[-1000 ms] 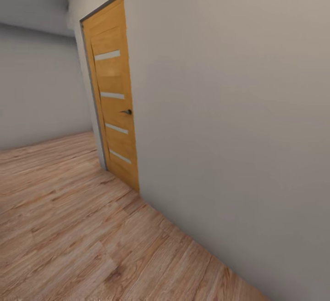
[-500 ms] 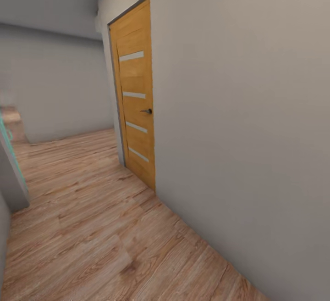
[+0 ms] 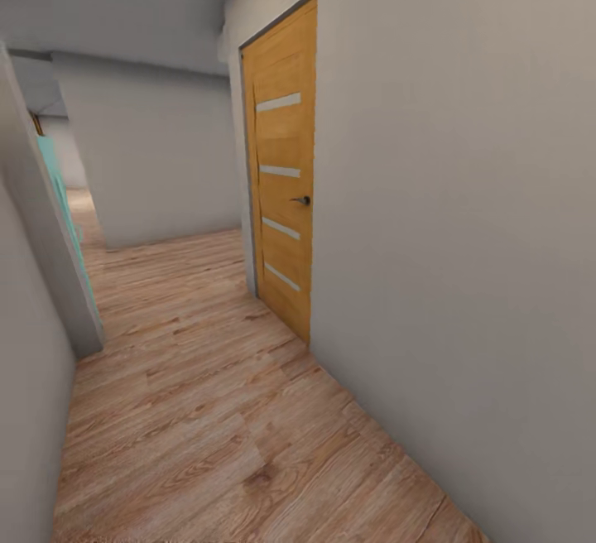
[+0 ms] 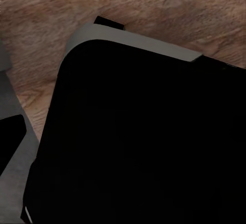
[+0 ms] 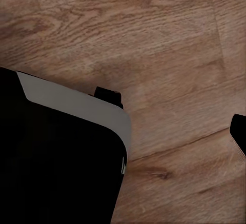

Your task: Move the two storage containers from the living room to the garage. In the garage, place one container on the floor and stack the other container on top of it (either order is fine).

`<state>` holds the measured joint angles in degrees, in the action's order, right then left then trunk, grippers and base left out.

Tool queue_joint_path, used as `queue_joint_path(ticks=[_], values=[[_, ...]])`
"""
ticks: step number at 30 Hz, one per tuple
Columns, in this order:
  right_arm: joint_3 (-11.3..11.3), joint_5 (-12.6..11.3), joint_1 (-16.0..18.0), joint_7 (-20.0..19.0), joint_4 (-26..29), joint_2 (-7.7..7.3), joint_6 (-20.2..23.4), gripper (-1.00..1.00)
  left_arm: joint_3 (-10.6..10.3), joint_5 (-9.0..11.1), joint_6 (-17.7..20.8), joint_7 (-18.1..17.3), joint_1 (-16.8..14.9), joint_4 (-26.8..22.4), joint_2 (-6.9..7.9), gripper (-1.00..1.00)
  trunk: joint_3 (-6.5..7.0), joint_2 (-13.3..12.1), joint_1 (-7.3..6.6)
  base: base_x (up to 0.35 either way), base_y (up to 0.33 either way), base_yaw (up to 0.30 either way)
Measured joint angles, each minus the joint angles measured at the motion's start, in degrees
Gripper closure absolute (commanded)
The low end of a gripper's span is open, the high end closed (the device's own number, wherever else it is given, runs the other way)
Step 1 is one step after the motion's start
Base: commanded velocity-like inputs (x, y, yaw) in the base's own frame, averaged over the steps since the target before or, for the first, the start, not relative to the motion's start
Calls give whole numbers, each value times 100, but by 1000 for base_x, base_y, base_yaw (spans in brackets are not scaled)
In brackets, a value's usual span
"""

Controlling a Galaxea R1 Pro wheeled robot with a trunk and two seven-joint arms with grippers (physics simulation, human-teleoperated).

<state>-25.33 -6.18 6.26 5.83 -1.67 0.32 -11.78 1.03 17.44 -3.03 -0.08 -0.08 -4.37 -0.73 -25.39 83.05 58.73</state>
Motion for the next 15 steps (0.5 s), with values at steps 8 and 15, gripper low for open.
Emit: queue_joint_path(ticks=[8, 15], values=[[0, 0, 0, 4, 0, -8, 2, -100, 18, 25, 3, -1, 0, 11, -21, -100, 0, 0, 0, 0, 0, 274], [-1, 4, 0, 4, 0, -8, 2, -100, 21, 9, 10, -31, 0, 54, -22, -100, 0, 0, -2, 57, 0, 274]])
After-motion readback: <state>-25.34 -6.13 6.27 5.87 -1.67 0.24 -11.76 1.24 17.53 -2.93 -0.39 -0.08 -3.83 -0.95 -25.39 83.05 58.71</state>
